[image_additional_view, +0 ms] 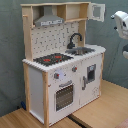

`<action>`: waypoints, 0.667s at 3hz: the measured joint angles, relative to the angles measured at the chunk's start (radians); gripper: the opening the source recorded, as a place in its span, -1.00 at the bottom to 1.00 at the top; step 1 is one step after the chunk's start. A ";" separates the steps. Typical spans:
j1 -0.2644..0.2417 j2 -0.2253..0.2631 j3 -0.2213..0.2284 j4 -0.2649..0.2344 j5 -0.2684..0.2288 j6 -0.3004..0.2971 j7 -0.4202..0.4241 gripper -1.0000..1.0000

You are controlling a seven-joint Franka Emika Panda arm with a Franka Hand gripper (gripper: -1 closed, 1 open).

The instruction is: Play with the kitchen

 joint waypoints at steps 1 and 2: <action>-0.059 0.000 -0.052 0.000 0.000 0.019 0.072 1.00; -0.123 0.000 -0.108 0.000 0.000 0.031 0.132 1.00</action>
